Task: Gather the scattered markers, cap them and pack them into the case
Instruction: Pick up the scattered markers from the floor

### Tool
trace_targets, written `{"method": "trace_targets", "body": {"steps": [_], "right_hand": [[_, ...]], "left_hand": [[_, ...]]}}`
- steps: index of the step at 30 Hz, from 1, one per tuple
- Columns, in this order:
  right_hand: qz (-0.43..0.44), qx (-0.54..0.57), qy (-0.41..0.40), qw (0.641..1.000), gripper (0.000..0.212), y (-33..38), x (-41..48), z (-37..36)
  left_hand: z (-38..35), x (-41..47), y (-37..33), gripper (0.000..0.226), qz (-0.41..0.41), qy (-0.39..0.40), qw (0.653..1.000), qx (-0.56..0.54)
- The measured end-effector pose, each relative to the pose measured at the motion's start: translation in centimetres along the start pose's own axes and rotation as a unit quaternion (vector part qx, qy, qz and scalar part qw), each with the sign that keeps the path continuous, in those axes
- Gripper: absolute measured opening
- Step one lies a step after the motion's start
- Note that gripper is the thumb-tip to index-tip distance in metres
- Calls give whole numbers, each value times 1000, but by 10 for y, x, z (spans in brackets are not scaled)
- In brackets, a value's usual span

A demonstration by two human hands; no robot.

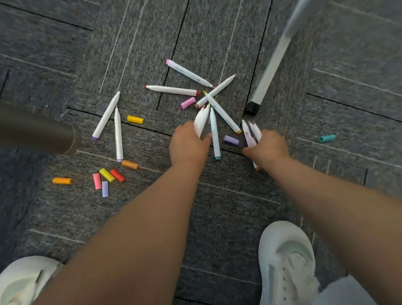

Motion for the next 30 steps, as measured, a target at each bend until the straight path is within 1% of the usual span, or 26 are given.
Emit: {"method": "trace_targets", "body": {"steps": [3,6,8,10,12,15,17,19,20,21,23,24,27,30], "right_hand": [[1,51,20,998,16,-7,-1,1],[7,117,34,993,7,-10,3,4],[15,183,54,982,8,-9,5,4],[31,218,65,973,8,-6,5,3],[44,228,68,970,6,-2,4,2],[43,235,79,968,10,10,1,1],[48,251,94,962,13,23,-5,1],[78,255,81,960,12,40,-11,5],[97,239,59,964,10,49,-13,8],[116,198,25,973,9,58,-13,10],[129,83,-40,987,18,71,-13,13],[127,40,-57,989,24,77,-12,12],[127,-39,-82,988,38,91,-8,6],[104,-92,-92,986,37,99,-5,1]], "left_hand": [[-8,10,-3,40,-1,14,1000,15],[-16,18,-8,44,10,25,1000,10],[-21,22,-11,45,24,28,999,6],[-23,22,-12,42,34,30,999,8],[-23,22,-11,38,38,32,999,13],[-12,20,-11,36,25,28,999,23],[6,16,-11,33,9,3,1000,25],[29,13,-3,31,5,-28,999,36],[41,11,4,29,6,-38,998,49],[53,11,13,28,9,-45,997,60],[73,11,36,27,17,-55,995,78],[82,11,46,29,20,-59,994,87],[99,14,73,33,40,-55,990,122],[105,13,95,35,67,-56,988,124]]}}
Point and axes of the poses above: each hand's wrist, its own x-axis towards the middle knuckle, its own z-axis out of the back of the hand, y = z × x, the point moved 5 cm from there along x, towards the middle knuckle, and after that the axes turned 15 degrees about -z, right-handed, at the moved point
